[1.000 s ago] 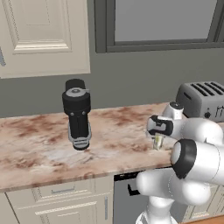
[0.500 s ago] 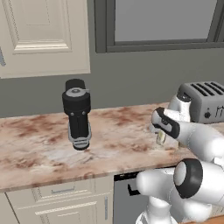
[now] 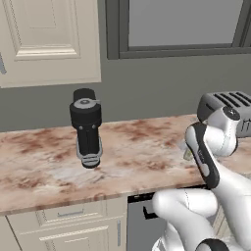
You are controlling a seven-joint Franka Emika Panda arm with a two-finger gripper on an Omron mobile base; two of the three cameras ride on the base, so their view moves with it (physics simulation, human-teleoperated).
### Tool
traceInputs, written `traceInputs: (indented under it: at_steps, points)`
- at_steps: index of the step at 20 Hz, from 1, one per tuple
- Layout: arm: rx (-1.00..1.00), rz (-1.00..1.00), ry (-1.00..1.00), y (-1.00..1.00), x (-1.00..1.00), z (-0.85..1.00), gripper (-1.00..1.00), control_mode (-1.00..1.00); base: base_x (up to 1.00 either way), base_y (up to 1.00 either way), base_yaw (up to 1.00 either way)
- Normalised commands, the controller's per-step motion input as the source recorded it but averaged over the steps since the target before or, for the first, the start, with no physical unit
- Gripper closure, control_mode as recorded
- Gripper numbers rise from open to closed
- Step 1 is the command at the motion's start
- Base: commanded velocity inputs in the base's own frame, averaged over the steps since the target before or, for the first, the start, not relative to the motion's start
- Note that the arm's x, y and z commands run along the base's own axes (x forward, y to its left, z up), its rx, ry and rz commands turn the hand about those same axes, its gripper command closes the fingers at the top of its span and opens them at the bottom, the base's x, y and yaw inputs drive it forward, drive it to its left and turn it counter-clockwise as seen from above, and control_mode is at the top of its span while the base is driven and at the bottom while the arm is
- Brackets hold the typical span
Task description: Move the drinks to the dining counter.
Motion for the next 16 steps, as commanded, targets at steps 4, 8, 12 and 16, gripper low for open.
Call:
traceInputs:
  at_steps: [4, 8, 12, 16]
  points:
    - [-0.06, 0.12, -0.26, 0.21, -0.63, 0.0, 1.0, -1.0, 0.0, 0.0, 0.0]
    - [-0.02, 0.07, -0.11, 0.08, -0.23, 0.0, 1.0, -1.0, 0.0, 0.0, 0.0]
    - [0.0, 0.0, -0.03, 0.0, 0.0, 0.0, 1.0, -1.0, 0.0, 0.0, 0.0]
    - [0.0, 0.0, 0.0, 0.0, 0.0, 0.0, 1.0, 1.0, -0.08, 0.0, 0.02]
